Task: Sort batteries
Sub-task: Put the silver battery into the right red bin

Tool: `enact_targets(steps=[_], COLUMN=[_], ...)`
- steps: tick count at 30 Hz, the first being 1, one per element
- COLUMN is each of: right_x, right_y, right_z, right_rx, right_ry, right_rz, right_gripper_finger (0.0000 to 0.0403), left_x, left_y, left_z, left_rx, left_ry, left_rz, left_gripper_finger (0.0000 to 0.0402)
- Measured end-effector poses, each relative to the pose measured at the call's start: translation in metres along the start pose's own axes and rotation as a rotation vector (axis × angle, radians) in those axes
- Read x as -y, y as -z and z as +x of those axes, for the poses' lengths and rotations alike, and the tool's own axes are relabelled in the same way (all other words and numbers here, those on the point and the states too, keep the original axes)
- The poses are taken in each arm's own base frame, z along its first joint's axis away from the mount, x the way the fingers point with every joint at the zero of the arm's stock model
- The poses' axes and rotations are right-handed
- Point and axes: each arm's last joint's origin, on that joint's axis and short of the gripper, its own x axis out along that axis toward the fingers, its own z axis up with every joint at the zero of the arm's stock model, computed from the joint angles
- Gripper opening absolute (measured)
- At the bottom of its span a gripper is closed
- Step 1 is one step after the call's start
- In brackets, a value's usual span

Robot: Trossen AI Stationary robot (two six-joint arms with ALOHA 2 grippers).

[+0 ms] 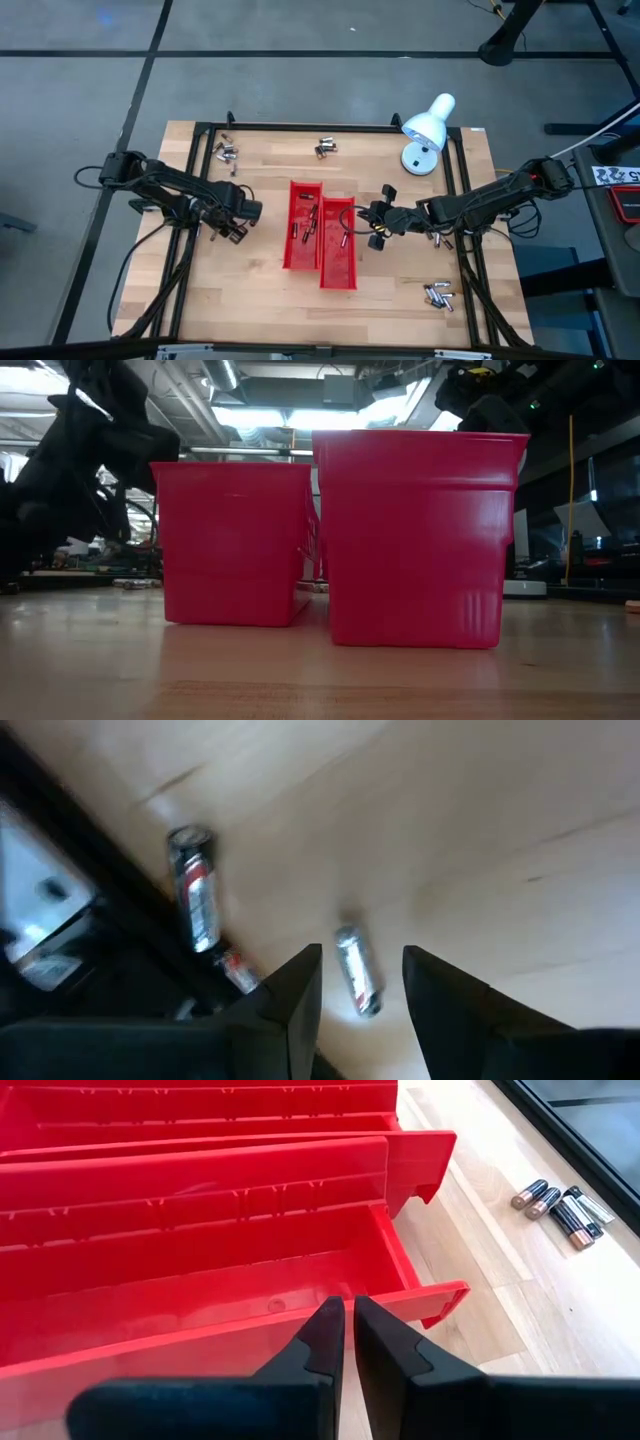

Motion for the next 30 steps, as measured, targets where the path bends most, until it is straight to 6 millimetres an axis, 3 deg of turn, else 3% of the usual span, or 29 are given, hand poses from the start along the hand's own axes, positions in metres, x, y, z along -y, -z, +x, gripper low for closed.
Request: enact_targets(steps=[16, 25, 30], right_x=[0.0, 0.0, 0.0], right_y=[0.0, 0.0, 0.001], right_z=[0.0, 0.0, 0.0], right_rx=[-0.002, -0.002, -0.007], right_ry=[0.0, 0.001, 0.003], right_rz=[-0.001, -0.002, -0.007], right_gripper_finger=[0.003, 0.003, 0.003], left_x=[-0.006, -0.004, 0.001], left_y=[0.002, 0.001, -0.002], left_z=[0.023, 0.021, 0.009], left_rx=[-0.035, -0.021, 0.056], left_ry=[0.043, 0.068, 0.101], left_rz=[0.029, 0.088, 0.136], left_gripper_finger=[0.0127, 0.0024, 0.0021])
